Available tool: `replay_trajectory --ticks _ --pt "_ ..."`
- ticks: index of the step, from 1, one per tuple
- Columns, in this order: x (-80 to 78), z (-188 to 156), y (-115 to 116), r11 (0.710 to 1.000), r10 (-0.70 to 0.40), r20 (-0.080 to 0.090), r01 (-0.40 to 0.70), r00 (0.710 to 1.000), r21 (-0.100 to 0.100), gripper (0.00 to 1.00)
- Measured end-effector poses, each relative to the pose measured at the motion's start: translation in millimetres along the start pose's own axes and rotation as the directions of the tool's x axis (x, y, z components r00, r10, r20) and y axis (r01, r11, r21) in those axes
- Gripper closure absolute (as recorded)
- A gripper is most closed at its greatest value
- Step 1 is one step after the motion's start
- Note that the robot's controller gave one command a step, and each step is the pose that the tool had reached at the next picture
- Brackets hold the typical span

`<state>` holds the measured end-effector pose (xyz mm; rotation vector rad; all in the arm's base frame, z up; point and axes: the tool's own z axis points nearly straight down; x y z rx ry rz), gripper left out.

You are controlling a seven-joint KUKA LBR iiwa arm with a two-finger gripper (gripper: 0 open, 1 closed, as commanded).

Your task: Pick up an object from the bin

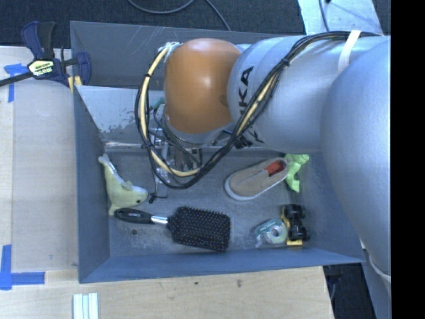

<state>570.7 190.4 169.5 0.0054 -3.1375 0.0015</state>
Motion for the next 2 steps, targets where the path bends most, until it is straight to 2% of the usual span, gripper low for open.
replay_trajectory --ticks 1,2 --pt "-1.0 -4.6 -0.8 1.000 0.003 0.006 -0.003 1.000 -0.002 0.00" --pt "10.1 30.6 -16.7 0.999 0.040 0.011 -0.040 0.999 -0.004 0.00"
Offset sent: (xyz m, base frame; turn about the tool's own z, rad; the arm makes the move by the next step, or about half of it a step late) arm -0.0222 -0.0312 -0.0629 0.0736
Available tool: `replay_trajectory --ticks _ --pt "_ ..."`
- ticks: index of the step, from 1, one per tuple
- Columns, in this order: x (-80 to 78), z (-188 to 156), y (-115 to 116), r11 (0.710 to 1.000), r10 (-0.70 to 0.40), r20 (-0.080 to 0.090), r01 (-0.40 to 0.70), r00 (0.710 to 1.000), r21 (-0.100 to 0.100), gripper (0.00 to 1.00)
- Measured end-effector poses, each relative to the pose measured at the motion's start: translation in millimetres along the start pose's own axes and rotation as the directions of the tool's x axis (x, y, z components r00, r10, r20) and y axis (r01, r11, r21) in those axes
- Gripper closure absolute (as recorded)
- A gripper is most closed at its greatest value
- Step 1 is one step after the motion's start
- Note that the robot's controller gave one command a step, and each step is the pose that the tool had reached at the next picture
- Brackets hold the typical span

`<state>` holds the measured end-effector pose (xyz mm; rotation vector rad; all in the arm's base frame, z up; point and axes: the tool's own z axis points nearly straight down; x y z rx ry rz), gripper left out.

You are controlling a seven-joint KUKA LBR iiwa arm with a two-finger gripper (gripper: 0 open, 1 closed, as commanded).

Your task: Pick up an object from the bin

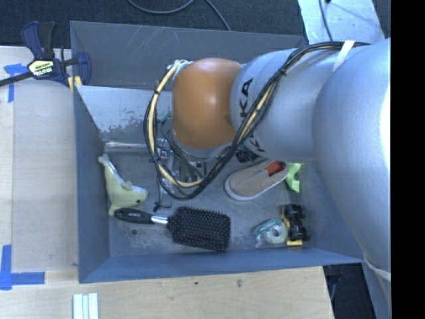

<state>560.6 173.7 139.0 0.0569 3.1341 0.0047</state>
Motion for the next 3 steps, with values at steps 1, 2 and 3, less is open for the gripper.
replay_trajectory --ticks 1,2,3 --pt "3.8 38.0 16.8 1.000 0.013 -0.006 -0.013 1.000 0.005 0.00" --pt "24.8 65.1 47.6 0.977 -0.211 0.010 0.211 0.977 -0.003 1.00" --pt "24.8 65.1 47.5 0.977 -0.211 0.010 0.211 0.977 -0.003 1.00"
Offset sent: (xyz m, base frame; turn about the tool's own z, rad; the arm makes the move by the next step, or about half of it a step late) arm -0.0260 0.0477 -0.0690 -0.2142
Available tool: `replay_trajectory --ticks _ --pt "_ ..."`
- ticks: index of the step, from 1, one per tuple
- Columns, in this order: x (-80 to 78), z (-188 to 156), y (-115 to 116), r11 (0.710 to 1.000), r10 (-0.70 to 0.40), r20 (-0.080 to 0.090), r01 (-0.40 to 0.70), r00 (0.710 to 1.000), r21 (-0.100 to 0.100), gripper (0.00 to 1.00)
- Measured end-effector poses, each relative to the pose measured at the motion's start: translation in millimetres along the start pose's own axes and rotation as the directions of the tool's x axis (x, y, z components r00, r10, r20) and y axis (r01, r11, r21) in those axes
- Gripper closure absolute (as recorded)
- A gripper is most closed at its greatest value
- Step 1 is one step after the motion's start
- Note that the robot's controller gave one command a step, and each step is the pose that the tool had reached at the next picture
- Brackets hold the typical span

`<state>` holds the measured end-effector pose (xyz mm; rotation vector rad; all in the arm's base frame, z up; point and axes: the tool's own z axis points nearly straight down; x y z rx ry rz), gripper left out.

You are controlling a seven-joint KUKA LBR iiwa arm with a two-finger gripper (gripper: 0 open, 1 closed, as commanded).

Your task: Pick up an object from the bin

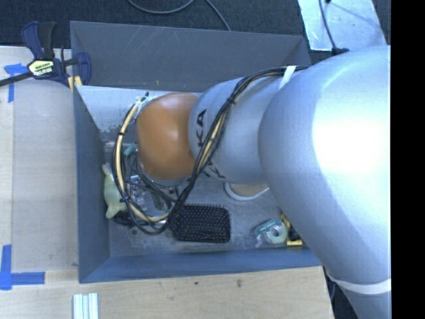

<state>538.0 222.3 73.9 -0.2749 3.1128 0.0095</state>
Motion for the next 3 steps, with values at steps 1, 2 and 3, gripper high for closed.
replay_trajectory --ticks 1,2,3 --pt "1.6 -107.2 -1.3 0.999 -0.037 0.003 0.037 0.999 0.000 1.00" --pt "1.6 -107.2 -1.4 0.999 -0.036 0.003 0.036 0.999 0.000 1.00" --pt "-12.0 -256.4 2.2 1.000 -0.007 0.008 0.007 1.000 -0.001 1.00"
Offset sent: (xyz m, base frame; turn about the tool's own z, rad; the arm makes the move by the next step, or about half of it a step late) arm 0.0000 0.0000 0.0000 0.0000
